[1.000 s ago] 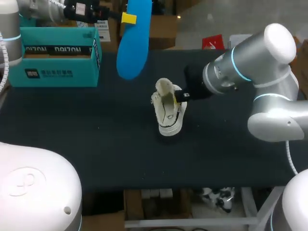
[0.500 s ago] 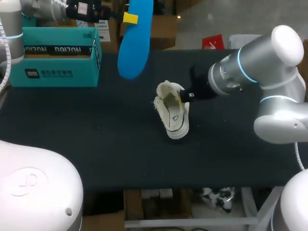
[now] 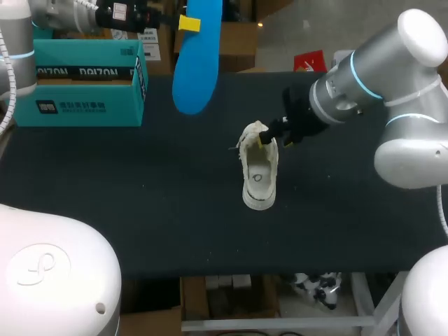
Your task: Open the shoe tongue, take the insole out of the shoe, put the insole back into the shoe, and pack the shoe into the shoebox
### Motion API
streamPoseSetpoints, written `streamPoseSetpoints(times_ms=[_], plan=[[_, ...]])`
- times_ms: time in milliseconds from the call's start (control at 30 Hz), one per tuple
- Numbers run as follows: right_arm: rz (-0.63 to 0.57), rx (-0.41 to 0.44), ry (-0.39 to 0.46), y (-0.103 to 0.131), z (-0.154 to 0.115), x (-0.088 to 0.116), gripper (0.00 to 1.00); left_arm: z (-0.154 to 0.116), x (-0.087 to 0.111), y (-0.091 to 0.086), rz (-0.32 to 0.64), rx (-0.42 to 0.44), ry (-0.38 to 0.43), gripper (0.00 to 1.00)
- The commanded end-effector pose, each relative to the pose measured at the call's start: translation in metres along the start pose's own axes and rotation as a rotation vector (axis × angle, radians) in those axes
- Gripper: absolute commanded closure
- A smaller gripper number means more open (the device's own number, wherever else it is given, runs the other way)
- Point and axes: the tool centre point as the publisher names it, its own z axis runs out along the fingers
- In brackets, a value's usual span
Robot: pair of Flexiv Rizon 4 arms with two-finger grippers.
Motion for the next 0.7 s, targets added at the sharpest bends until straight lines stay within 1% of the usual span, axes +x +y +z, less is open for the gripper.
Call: streamPoseSetpoints(times_ms=[33, 133, 300, 500, 600, 700], plan=[[-0.002, 0.137, -0.010, 0.001, -0.028, 0.000, 0.00, 0.005, 0.011, -0.005, -0.005, 0.006, -0.016, 1.00], [0.007, 0.165, -0.008, -0.002, -0.040, -0.004, 0.00, 0.009, 0.020, -0.009, -0.012, 0.016, -0.022, 1.00], [0.007, 0.165, -0.008, -0.002, -0.040, -0.004, 0.00, 0.018, 0.034, -0.009, -0.019, 0.042, -0.051, 1.00], [0.007, 0.165, -0.008, -0.002, -0.040, -0.004, 0.00, 0.025, 0.051, 0.000, -0.019, 0.101, -0.072, 1.00], [0.007, 0.165, -0.008, -0.002, -0.040, -0.004, 0.00, 0.025, 0.056, 0.007, -0.034, 0.119, -0.062, 1.00], [0.007, 0.165, -0.008, -0.002, -0.040, -0.004, 0.00, 0.025, 0.062, 0.015, -0.032, 0.139, -0.084, 1.00]])
